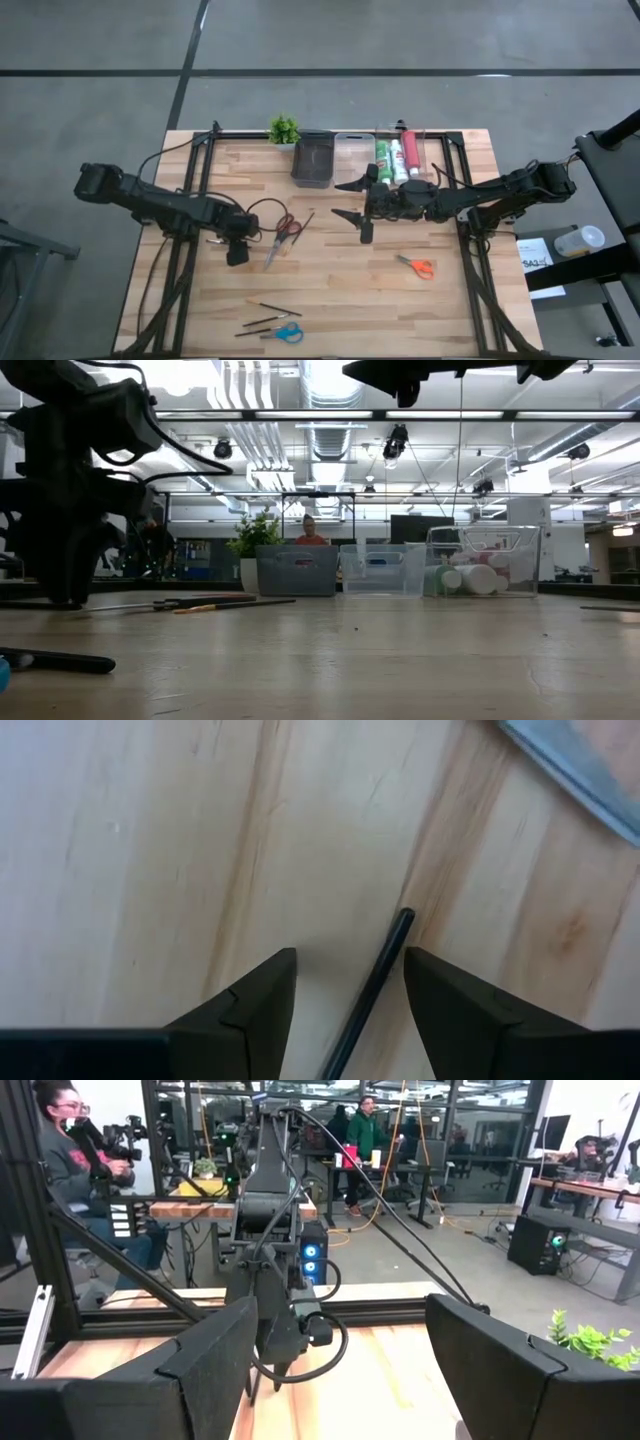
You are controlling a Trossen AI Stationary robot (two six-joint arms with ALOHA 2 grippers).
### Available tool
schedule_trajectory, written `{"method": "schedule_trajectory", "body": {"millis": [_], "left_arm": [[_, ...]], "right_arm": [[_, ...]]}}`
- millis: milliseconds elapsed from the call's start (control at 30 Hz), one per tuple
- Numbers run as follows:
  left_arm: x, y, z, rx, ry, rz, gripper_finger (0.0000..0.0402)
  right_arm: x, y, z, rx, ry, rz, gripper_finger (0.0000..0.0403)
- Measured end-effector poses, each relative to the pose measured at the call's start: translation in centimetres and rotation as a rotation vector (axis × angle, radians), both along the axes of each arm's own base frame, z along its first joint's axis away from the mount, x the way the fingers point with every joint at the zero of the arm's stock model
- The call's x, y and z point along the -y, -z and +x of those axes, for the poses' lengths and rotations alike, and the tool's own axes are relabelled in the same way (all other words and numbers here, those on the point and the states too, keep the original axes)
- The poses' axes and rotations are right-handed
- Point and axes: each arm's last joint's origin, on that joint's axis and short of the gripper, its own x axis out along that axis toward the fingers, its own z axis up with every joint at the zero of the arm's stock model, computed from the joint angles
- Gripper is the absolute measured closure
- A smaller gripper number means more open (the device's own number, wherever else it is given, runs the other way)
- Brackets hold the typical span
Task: Pick & Place Paint Supplies
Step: Put the top silver paint brush into the white transparent bin
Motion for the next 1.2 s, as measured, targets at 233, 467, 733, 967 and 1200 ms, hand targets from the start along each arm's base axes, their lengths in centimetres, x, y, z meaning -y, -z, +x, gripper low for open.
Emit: {"method": "schedule_trajectory", "body": {"millis": [233, 467, 733, 967, 1200], "left_arm": [[-0.05, 0.82, -0.48, 0.017, -0.023, 0.004, 0.0204], [-0.06, 0.71, -0.32, 0.02, -0.028, 0.013, 0.0222], [-0.16, 0.79, -0.36, 0.021, -0.046, 0.04, 0.0305], [-0.18, 0.82, -0.31, 0.027, -0.059, 0.046, 0.0359], [-0.17, 0.78, -0.16, 0.042, -0.061, 0.045, 0.0394]], "right_arm": [[-0.01, 0.03, 0.0, -0.003, 0.0, 0.002, 0.0115], [-0.01, 0.03, 0.0, -0.003, 0.0, 0.0, 0.0115], [-0.01, 0.03, 0.0, -0.003, 0.0, 0.001, 0.0115], [-0.01, 0.03, 0.0, -0.003, 0.0, 0.001, 0.0115], [-0.01, 0.03, 0.0, -0.003, 0.0, 0.0, 0.0115]]}}
